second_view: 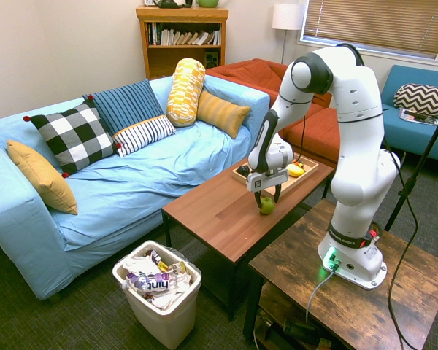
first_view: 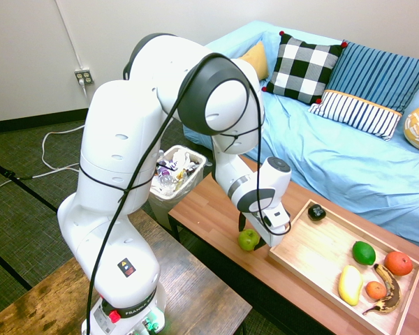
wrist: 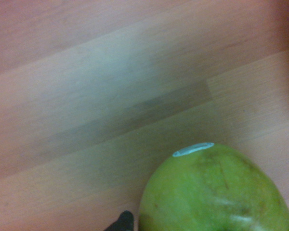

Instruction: Put the apple in the tray

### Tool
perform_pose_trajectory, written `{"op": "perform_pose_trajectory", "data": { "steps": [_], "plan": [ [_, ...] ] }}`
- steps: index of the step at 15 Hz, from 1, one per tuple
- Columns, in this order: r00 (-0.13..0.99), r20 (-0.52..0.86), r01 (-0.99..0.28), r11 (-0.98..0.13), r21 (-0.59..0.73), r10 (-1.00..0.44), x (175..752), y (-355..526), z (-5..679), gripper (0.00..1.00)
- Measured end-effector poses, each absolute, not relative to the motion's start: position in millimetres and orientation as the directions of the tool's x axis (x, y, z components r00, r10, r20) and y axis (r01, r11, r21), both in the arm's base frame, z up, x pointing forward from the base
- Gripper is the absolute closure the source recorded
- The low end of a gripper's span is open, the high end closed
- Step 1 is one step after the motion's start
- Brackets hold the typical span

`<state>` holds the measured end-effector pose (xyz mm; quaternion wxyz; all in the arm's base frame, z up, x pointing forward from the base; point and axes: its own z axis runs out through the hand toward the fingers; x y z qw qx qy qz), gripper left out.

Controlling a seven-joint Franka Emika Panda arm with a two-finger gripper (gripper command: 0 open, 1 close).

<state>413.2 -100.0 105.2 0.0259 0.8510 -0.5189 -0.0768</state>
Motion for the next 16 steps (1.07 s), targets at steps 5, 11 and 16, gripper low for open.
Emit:
{"op": "perform_pose_trajectory", "data": {
  "steps": [5,11,16],
  "plan": [
    [0.445,-0.111,-0.882,-0.457,0.118,-0.889,412,-101,99,1.0],
    [0.451,-0.057,-0.891,-0.453,0.033,-0.891,432,-105,132,1.0],
    [0.385,0.017,-0.92,-0.385,-0.072,-0.923,442,-163,208,1.0]
  ]
}}
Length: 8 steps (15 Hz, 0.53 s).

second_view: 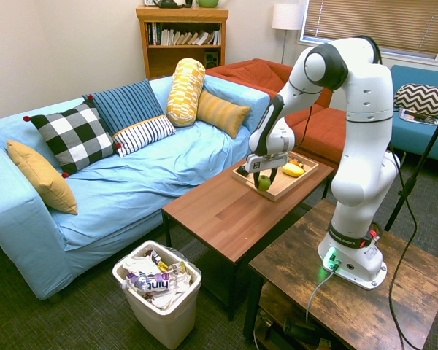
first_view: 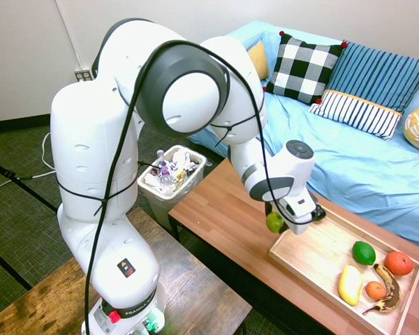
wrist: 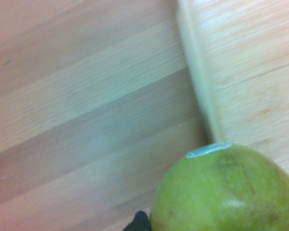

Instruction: Put the apple in the tray

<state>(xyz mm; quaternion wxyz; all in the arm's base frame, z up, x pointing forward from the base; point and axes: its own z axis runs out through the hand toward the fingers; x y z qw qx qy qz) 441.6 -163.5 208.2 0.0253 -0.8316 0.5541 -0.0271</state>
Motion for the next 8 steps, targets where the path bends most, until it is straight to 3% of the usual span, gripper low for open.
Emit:
{"op": "perform_pose_trajectory", "data": {
  "steps": [8],
  "plan": [
    [0.275,0.039,-0.95,-0.278,-0.14,-0.961,473,-260,203,1.0]
  ]
}}
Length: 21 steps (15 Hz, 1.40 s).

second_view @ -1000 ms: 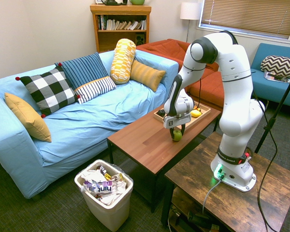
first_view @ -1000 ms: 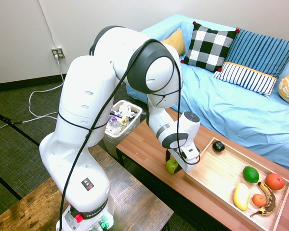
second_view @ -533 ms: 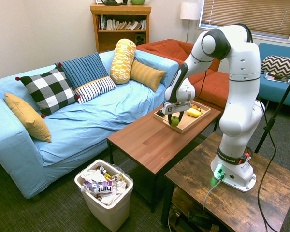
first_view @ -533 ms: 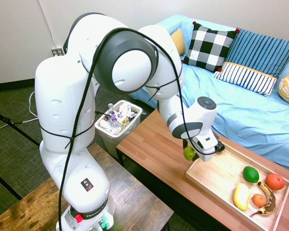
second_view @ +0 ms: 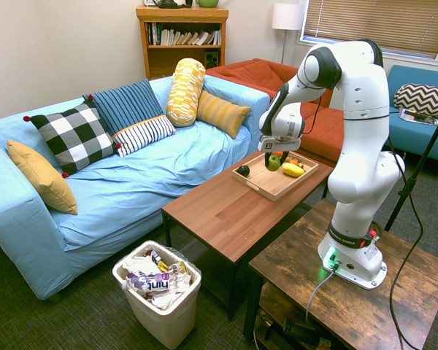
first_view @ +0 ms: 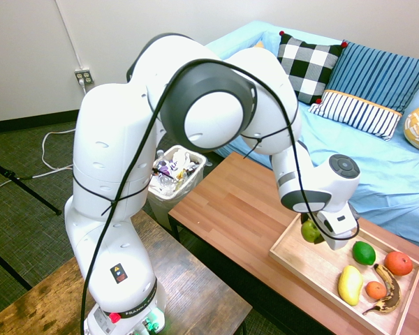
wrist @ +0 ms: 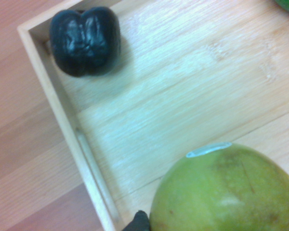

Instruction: Put the apple in the tray

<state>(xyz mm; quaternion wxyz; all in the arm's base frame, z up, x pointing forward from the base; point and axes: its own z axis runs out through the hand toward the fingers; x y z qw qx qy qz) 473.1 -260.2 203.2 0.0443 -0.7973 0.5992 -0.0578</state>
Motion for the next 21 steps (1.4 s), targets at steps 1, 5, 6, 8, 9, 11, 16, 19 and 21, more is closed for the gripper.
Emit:
{"op": "perform_pose_trajectory", "data": {
  "steps": [1,5,6,8,9,11,16,19,21],
  "plan": [
    [0.265,0.04,-0.953,-0.268,-0.14,-0.963,478,-268,197,1.0],
    [0.239,0.037,-0.963,-0.241,-0.121,-0.97,481,-302,165,1.0],
    [0.238,0.033,-0.964,-0.24,-0.116,-0.971,481,-307,157,1.0],
    [0.235,0.027,-0.965,-0.237,-0.116,-0.972,484,-310,142,1.0],
    [0.235,0.024,-0.965,-0.237,-0.112,-0.972,485,-311,134,1.0],
    [0.236,0.019,-0.966,-0.236,-0.102,-0.972,484,-313,122,1.0],
    [0.251,0.013,-0.962,-0.251,-0.111,-0.968,483,-317,114,0.0],
    [0.263,0.012,-0.958,-0.262,-0.113,-0.965,484,-316,114,0.0],
    [0.268,0.004,-0.957,-0.266,-0.116,-0.963,486,-311,113,0.0]
  ]
}}
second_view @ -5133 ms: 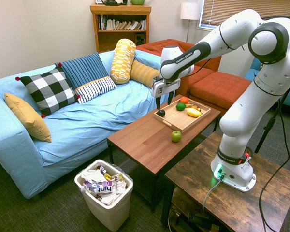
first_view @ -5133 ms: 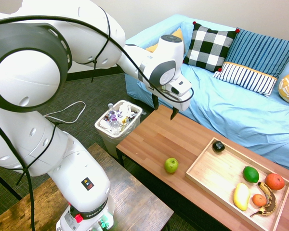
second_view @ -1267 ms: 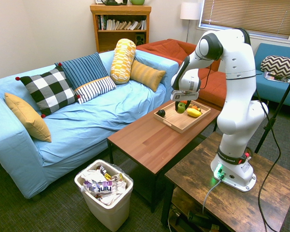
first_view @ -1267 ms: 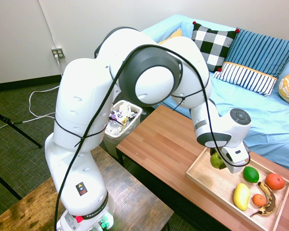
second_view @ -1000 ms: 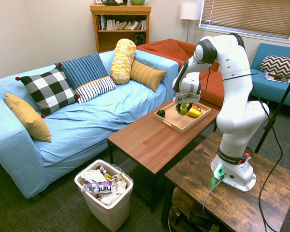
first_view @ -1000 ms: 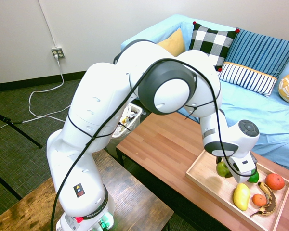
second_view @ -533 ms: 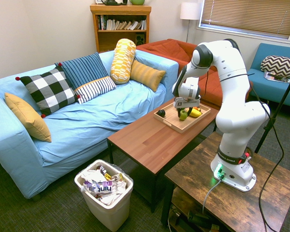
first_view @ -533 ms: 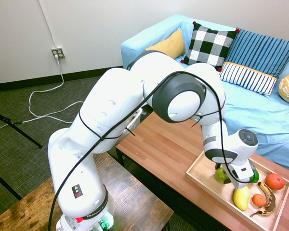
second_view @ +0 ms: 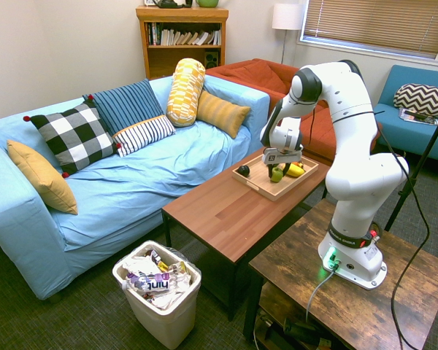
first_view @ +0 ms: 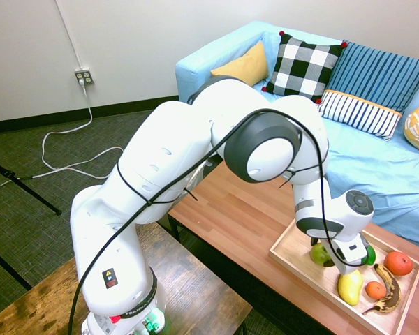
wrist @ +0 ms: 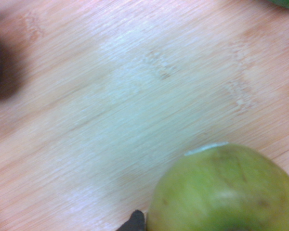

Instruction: Put the apple in the tray

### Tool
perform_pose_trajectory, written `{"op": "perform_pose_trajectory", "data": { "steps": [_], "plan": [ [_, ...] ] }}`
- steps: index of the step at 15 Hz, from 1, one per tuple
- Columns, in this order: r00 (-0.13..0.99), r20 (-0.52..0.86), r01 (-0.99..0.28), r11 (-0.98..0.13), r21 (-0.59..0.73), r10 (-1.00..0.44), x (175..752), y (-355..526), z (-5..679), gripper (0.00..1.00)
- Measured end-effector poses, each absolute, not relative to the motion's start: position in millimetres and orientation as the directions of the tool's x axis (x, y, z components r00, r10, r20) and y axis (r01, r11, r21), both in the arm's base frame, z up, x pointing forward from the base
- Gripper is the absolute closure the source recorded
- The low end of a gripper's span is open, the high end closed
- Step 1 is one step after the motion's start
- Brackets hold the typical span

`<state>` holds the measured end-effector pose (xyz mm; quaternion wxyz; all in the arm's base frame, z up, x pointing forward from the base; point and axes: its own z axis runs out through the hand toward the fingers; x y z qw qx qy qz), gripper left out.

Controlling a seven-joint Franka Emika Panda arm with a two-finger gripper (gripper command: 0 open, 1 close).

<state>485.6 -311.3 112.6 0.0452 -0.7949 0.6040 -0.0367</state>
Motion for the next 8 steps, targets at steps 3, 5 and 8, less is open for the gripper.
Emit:
{"op": "perform_pose_trajectory", "data": {
  "steps": [3,5,8],
  "plan": [
    [0.277,-0.009,-0.954,-0.274,-0.125,-0.961,491,-306,120,0.0],
    [0.276,0.001,-0.951,-0.273,-0.143,-0.961,494,-309,142,0.0],
    [0.271,0.039,-0.948,-0.274,-0.165,-0.962,483,-321,202,0.0]
  ]
}}
